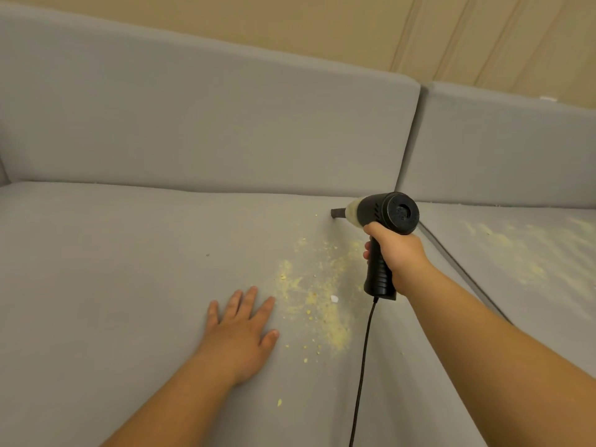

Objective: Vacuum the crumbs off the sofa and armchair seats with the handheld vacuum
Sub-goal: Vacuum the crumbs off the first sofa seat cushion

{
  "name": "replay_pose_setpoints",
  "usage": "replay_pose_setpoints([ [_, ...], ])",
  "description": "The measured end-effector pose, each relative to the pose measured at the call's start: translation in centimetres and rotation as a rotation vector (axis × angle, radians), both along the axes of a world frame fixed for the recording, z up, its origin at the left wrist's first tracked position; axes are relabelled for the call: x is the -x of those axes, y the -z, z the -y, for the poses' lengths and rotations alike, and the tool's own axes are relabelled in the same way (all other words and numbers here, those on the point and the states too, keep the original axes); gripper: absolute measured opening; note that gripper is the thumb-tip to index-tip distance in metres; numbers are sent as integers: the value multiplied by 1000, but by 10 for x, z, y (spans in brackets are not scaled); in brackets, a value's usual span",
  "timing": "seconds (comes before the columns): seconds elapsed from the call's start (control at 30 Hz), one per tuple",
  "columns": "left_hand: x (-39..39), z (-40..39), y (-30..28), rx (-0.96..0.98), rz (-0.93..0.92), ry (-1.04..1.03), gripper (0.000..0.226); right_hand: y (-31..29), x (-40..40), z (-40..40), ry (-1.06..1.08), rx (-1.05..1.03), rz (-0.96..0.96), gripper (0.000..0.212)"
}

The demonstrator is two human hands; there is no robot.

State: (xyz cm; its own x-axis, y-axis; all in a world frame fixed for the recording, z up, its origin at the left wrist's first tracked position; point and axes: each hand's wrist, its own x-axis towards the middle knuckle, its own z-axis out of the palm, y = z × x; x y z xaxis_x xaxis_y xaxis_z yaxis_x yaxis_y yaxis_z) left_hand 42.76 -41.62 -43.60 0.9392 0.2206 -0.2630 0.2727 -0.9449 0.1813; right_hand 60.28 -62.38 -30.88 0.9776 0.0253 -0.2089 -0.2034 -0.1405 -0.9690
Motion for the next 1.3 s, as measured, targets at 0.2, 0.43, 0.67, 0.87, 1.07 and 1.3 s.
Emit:
replay_pose_setpoints([
  [0.2, 4, 0, -1, 16, -15, 9, 64, 5, 8, 2, -42, 12, 27, 27],
  [0.43, 2, -1, 0, 24, -25, 4, 65, 4, 10, -1, -119, 77, 23, 28],
  [0.67, 2, 0, -1, 23, -33, 6, 65, 3, 23, 1, -158, 94, 17, 30],
  [0.87, 1, 3, 1, 32, -34, -4, 66, 9, 55, -6, -223, 66, 8, 22],
  [1.07, 6, 3, -2, 19, -37, 5, 65, 11, 53, -5, -76, 57, 38, 18],
  [1.3, 5, 1, 1, 17, -22, 9, 66, 12, 36, -12, -158, 73, 1, 24],
])
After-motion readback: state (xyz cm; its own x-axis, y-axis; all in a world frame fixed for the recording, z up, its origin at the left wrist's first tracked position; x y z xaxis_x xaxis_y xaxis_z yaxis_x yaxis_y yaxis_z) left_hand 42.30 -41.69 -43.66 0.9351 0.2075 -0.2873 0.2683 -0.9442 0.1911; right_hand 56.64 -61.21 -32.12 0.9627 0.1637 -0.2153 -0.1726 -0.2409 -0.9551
